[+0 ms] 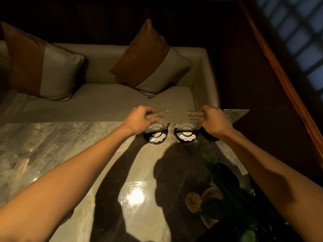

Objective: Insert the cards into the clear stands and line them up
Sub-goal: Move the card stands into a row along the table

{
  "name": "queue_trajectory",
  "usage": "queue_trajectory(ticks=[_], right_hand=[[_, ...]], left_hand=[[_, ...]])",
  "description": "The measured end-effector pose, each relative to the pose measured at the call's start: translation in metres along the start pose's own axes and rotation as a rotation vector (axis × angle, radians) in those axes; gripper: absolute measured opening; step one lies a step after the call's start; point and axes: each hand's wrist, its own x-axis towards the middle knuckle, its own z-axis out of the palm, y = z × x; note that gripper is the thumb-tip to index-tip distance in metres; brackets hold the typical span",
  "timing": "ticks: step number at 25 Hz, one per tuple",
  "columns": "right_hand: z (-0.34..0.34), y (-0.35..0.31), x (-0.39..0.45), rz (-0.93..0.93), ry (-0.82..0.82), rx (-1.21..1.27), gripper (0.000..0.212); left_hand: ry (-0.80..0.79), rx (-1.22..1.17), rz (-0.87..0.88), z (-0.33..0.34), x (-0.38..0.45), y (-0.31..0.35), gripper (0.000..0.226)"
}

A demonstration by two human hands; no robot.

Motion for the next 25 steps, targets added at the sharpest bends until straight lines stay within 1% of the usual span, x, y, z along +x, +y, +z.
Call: queue_trajectory(ticks=[2, 5, 7, 9, 11, 13, 16, 19, 22, 25], right_hand=[[-0.002, -0.003, -0.004, -0.028, -0.01, -0.096, 0.027], [-0.013, -0.014, -0.012, 0.024, -0.01, -0.196, 0.035], [-0.021, -0.028, -0.019, 0.029, 0.023, -0.256, 0.037], [-0.028, -0.051, -0.025, -0.034, 0.069, -0.272, 0.04], [-0.026, -0.091, -0.034, -0.111, 0.077, -0.216, 0.043], [-0.016, -0.134, -0.047, -0.158, 0.049, -0.091, 0.05], [0.009, -0.209, -0.079, -0.248, -0.014, 0.132, 0.052], [0.043, -0.28, -0.121, -0.322, -0.105, 0.252, 0.053], [0.084, -0.331, -0.166, -0.386, -0.212, 0.347, 0.057], [0.121, -0.369, -0.206, -0.434, -0.289, 0.379, 0.067]], left_hand=[[-0.008, 0.017, -0.002, -0.005, -0.007, -0.001, 0.033], [-0.012, 0.019, -0.01, -0.023, -0.029, -0.006, 0.045], [-0.01, 0.003, -0.014, -0.043, -0.051, -0.015, 0.047], [0.02, -0.015, -0.018, -0.068, -0.076, -0.026, 0.044], [0.071, -0.042, -0.031, -0.096, -0.111, -0.044, 0.041], [0.131, -0.1, -0.048, -0.121, -0.148, -0.061, 0.04], [0.228, -0.174, -0.073, -0.154, -0.215, -0.09, 0.035], [0.307, -0.231, -0.106, -0.172, -0.286, -0.124, 0.035], [0.333, -0.293, -0.149, -0.177, -0.348, -0.159, 0.038], [0.303, -0.364, -0.182, -0.173, -0.401, -0.19, 0.046]])
